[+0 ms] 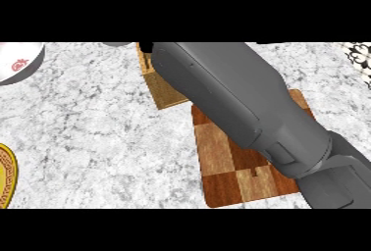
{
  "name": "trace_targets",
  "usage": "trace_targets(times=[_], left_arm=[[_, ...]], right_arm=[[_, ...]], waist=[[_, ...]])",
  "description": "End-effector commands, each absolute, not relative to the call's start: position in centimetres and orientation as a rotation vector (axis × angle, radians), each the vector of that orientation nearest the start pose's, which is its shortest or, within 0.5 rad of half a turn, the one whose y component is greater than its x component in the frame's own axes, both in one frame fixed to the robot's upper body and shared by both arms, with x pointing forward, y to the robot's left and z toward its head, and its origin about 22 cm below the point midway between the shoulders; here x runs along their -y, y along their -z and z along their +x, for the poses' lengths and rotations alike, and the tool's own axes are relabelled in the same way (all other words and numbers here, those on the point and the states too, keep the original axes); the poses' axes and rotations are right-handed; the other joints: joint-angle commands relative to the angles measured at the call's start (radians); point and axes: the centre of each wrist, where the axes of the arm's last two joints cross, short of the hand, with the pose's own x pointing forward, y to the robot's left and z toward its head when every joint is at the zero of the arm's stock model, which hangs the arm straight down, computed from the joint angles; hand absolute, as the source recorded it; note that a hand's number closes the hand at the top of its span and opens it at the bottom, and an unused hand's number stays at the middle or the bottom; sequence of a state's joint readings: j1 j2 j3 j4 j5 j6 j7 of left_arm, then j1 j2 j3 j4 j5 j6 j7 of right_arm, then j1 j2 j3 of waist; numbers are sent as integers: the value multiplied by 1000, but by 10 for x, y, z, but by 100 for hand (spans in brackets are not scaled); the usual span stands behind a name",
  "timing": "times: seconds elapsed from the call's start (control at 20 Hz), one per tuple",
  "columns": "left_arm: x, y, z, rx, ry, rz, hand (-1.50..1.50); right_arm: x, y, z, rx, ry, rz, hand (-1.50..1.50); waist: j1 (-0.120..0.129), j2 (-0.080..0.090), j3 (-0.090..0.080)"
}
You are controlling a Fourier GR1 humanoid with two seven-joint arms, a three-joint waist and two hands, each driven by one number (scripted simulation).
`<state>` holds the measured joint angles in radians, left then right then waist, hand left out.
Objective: Pick the pear from the cutting board and place it in the basket
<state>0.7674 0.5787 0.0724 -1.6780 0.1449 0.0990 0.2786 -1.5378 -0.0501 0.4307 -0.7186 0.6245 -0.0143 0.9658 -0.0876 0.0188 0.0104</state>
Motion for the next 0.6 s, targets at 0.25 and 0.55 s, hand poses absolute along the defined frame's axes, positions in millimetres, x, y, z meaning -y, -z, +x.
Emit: trace_targets(times=[0.25, 0.55], left_arm=[[-359, -33, 125, 1204, 102, 387, 0], [-360, -30, 124, 1205, 91, 400, 0]], right_arm=[[-21, -257, 408, 1293, -760, -909, -150], [-12, -259, 412, 1385, -673, -860, -150]], waist=[[-43, 3, -16], [-45, 1, -17]])
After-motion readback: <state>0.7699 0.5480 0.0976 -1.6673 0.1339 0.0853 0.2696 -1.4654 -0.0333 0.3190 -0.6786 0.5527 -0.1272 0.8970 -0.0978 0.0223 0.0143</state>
